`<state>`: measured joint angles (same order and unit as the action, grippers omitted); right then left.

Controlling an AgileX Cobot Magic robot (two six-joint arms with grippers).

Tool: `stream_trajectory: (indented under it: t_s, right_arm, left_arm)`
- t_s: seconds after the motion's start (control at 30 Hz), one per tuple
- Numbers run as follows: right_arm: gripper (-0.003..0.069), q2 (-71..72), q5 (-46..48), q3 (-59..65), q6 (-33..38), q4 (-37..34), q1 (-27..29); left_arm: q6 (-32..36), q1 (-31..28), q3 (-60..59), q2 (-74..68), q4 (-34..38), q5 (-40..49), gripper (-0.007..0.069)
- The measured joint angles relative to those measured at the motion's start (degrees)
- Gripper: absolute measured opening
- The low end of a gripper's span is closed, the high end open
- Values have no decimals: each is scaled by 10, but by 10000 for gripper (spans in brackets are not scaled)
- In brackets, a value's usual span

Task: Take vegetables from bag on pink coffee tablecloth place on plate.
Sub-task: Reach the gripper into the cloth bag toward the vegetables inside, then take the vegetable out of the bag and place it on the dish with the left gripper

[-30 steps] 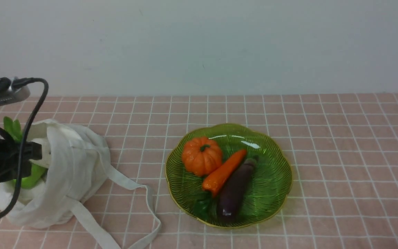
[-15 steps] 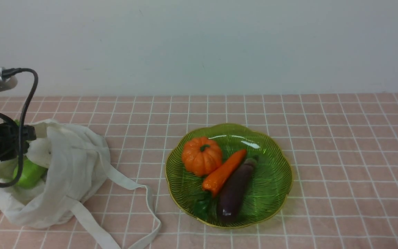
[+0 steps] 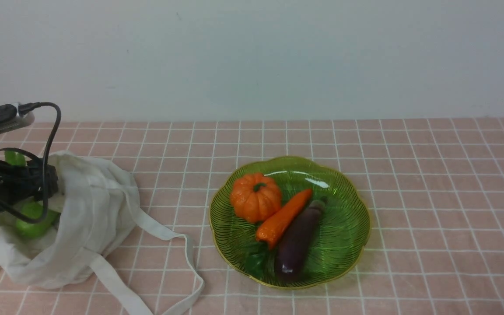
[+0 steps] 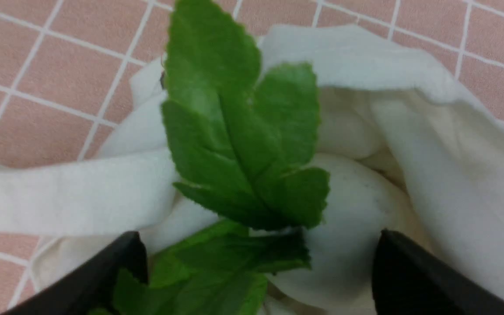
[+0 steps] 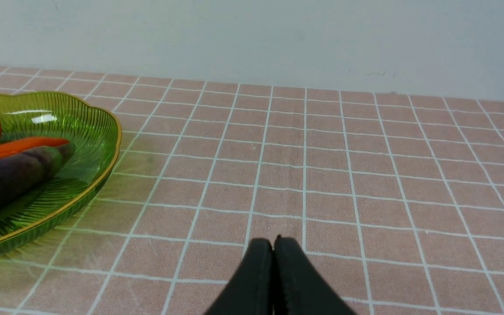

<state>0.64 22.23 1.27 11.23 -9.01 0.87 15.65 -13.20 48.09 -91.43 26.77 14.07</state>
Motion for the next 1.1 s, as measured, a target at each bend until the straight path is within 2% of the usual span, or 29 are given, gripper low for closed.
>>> stream_trajectory:
  t_s: [0.2,0.37,0.6,0.73,0.83,0.93,1.1]
  right_arm:
    - [-15,0,0,0,0,0,0]
    - [-15,0,0,0,0,0,0]
    - [-15,0,0,0,0,0,0]
    - [-15,0,0,0,0,0,0]
    - [-15,0,0,0,0,0,0]
    - [-15,0,0,0,0,0,0]
    - [-15,0,0,0,0,0,0]
  left_arm:
    - [13,15,6,-6,14,0,625]
    - [51,52,24,-12,15,-18,625]
    - [58,53,46,-57,15,-25,614]
    - [58,53,50,-76,15,-26,582]
    - [58,53,52,-79,18,-32,511]
    - [59,53,51,-73,15,-31,505]
    - [81,53,51,-26,-18,24,498]
